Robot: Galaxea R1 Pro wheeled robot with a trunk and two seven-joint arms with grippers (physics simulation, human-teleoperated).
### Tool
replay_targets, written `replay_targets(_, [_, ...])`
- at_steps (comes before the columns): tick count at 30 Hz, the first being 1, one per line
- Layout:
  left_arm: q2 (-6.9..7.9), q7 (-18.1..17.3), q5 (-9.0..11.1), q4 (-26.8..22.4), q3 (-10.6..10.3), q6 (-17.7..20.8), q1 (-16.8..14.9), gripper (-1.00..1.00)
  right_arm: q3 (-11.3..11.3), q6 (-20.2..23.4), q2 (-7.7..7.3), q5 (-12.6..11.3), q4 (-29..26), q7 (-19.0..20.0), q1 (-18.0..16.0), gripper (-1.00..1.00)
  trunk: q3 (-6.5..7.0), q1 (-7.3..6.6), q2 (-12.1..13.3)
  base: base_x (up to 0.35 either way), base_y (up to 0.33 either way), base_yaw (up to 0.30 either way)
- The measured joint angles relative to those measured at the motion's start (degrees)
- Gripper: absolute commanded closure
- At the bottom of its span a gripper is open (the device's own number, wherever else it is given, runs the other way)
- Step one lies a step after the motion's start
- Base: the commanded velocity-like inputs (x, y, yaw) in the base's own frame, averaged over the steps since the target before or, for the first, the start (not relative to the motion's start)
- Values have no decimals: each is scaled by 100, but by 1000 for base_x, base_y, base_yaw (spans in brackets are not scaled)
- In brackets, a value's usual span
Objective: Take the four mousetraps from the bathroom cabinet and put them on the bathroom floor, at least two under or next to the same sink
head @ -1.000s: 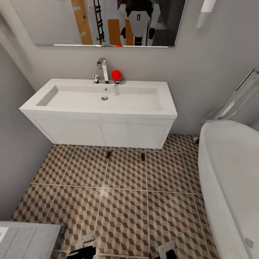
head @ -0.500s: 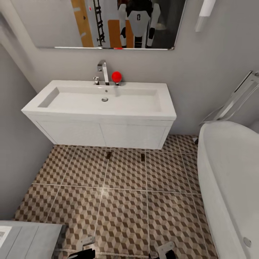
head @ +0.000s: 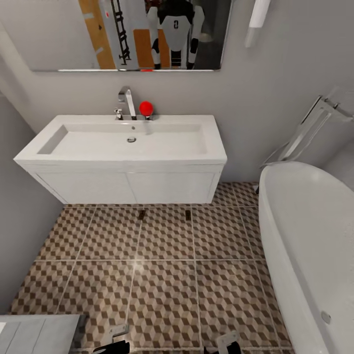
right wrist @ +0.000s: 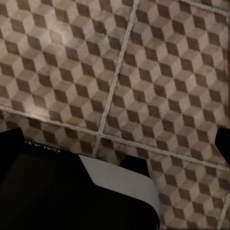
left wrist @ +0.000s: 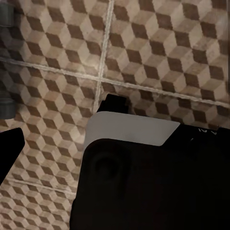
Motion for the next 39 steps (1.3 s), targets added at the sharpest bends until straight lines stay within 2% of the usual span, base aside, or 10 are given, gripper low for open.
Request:
replay_targets(17, [19,3,18,65,1,-100,21,-100,0,-19,-8,0,-5,0,1,-100,75,0,0,0,0,-276])
replay_targets(22, [67,17,22,311,4,-94,20,-100,0,-46,-9,-1,-7,1,1,-100,99,0,0,0,0,-276])
replay_targets(27, [116,58,26,792,9,-72,49,-100,0,-58,-9,-7,-8,1,0,-100,123,0,0,0,0,-275])
replay_targets(28, [207,53,38,905,15,-76,133,-100,0,-60,-9,-11,-8,1,1,-100,127,0,0,0,0,-274])
replay_targets(32, [272,40,41,969,3,-77,212,-100,0,-61,-9,-11,-8,1,0,-100,147,0,0,0,0,-274])
replay_targets(39, [292,33,44,993,0,-78,277,-100,0,-62,-11,-10,-8,1,0,-100,180,0,0,0,0,-273])
